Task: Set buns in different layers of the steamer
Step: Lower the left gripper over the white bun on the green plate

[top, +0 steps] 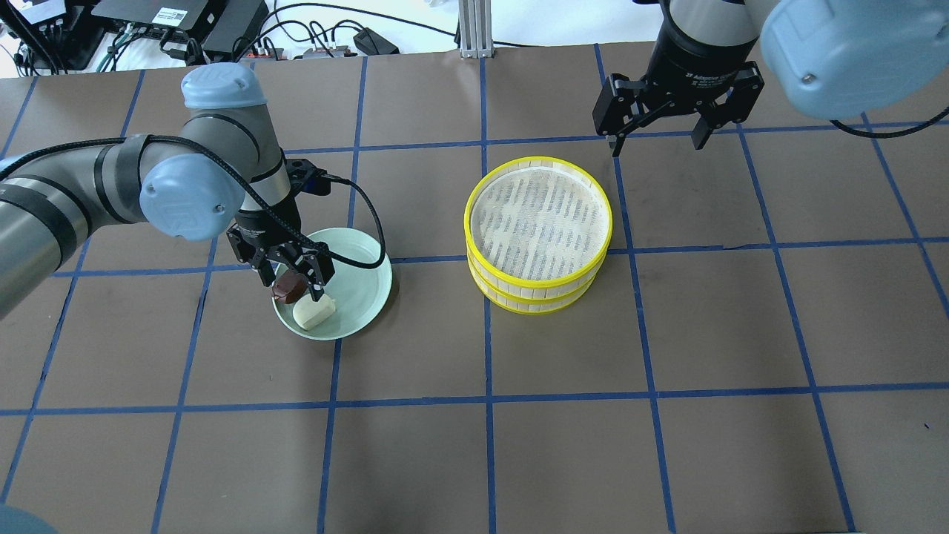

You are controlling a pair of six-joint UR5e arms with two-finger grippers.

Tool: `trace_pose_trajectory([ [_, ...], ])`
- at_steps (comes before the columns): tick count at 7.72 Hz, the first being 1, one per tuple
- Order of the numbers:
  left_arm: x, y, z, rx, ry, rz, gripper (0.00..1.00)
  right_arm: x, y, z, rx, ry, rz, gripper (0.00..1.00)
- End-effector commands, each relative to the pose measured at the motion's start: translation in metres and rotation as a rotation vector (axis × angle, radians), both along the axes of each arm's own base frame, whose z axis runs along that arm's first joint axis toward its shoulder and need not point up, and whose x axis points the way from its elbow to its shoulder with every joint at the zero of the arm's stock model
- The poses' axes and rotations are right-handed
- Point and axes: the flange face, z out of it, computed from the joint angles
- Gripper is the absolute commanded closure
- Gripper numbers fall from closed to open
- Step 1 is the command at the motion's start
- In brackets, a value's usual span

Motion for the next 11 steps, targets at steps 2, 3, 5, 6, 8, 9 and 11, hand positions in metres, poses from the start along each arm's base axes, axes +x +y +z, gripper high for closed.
trace_pose_trajectory([
  [2,-0.006,-0.020,-0.029,-0.051,0.006,-0.018,0.19,0.000,0.000,-0.001,0.003,0.002,0.000,0.00],
  [3,-0.007,-0.021,-0.040,-0.031,0.008,-0.021,0.19,0.000,0.000,0.000,0.000,0.000,0.000,0.00],
  [5,-0.009,-0.020,-0.047,-0.014,0.012,-0.023,0.19,0.000,0.000,0.000,0.000,0.002,0.000,0.00],
  [6,-0.010,-0.019,-0.048,-0.008,0.009,-0.025,0.19,0.000,0.000,-0.001,0.001,0.002,0.002,0.00],
  [8,-0.011,-0.019,-0.048,-0.005,0.024,-0.062,0.20,0.000,0.000,-0.001,0.001,0.002,0.002,0.00],
  [9,-0.013,-0.018,-0.049,-0.004,0.026,-0.066,0.21,0.000,0.000,-0.001,0.003,0.002,0.003,0.00],
  [11,-0.031,-0.014,-0.048,-0.003,0.018,-0.120,0.17,0.000,0.000,-0.001,0.003,0.002,0.002,0.00],
])
